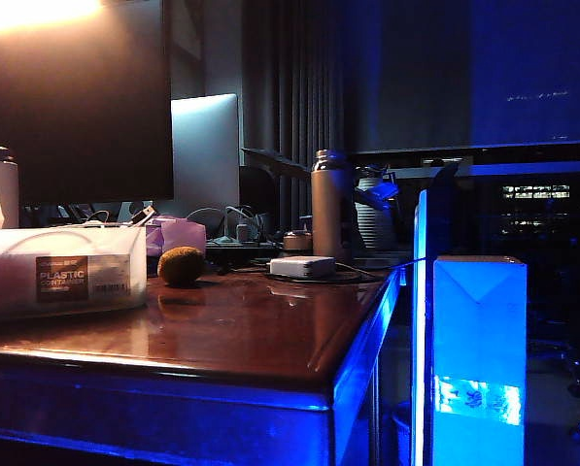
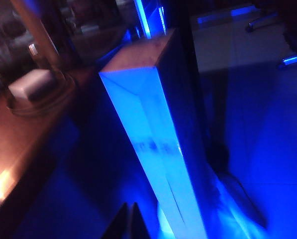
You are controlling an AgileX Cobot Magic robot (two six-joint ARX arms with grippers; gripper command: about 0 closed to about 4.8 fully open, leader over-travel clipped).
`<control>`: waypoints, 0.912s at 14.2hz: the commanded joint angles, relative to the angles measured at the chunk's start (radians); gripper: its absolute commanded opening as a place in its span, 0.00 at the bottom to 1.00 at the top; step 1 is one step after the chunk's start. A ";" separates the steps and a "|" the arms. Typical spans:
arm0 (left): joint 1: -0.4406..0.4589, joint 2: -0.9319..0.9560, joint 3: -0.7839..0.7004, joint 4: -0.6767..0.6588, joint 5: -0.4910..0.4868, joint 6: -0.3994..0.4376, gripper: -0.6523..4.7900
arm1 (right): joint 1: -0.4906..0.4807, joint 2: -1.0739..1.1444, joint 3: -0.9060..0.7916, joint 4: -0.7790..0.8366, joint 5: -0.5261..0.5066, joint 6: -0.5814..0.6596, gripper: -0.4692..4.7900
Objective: Pick up the kiwi and place it into the translucent box.
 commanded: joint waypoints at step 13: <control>0.013 1.204 1.500 -0.567 0.440 0.388 0.11 | 0.006 1.103 1.038 0.285 -0.354 -0.248 0.09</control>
